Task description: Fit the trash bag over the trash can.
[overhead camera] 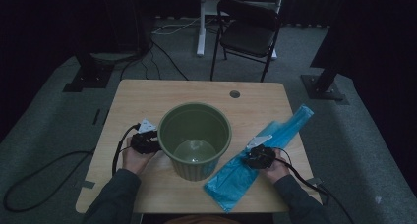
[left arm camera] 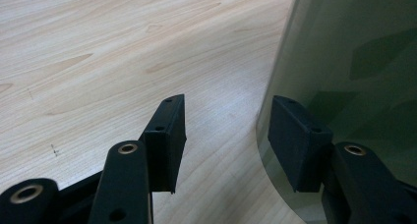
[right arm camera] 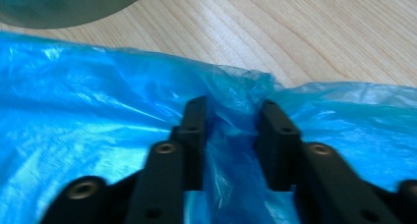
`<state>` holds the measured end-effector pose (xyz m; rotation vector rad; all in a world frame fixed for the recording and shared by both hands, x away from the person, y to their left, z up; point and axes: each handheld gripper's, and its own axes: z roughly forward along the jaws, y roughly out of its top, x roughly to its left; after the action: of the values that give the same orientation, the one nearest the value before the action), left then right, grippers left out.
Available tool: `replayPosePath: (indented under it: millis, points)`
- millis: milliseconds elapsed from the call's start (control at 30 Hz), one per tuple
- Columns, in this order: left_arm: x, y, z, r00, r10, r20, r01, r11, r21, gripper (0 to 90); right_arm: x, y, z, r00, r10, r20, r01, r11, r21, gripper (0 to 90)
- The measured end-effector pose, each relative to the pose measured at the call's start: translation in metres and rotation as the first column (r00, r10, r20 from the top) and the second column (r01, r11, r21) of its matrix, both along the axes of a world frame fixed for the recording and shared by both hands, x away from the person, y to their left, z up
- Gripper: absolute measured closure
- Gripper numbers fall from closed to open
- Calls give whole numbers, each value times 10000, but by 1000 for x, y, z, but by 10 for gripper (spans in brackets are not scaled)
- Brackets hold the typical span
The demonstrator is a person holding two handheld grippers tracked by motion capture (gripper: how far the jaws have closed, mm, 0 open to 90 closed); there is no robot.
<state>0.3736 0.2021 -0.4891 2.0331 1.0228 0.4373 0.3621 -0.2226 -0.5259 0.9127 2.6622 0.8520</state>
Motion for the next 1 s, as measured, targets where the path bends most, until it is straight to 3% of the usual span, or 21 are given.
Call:
replayPosePath:
  millis: [133,400,600,867,933,1000]
  points:
    - [-2,1,-1,10000,-67,-70,67,10000,-7,485,5,-2,1,9999,-106,-38,105,9999,-81,850]
    - [-6,3,0,10000,-48,-80,47,10000,-76,478,9,-4,4,10000,-31,-76,28,9996,-284,856]
    - [-9,4,1,9999,-69,-96,68,9999,-138,468,12,-11,17,10000,2,32,-2,10000,17,856]
    - [-12,5,3,9998,-119,-146,117,9999,-127,467,20,-19,49,9987,51,501,-75,9988,491,856]
    - [-13,6,4,9998,-135,-151,134,9999,-101,465,21,-23,68,9972,172,728,-217,9979,607,856]
    - [-15,6,4,9998,-123,-159,121,9999,-119,465,21,-24,72,9967,189,785,-239,9978,626,856]
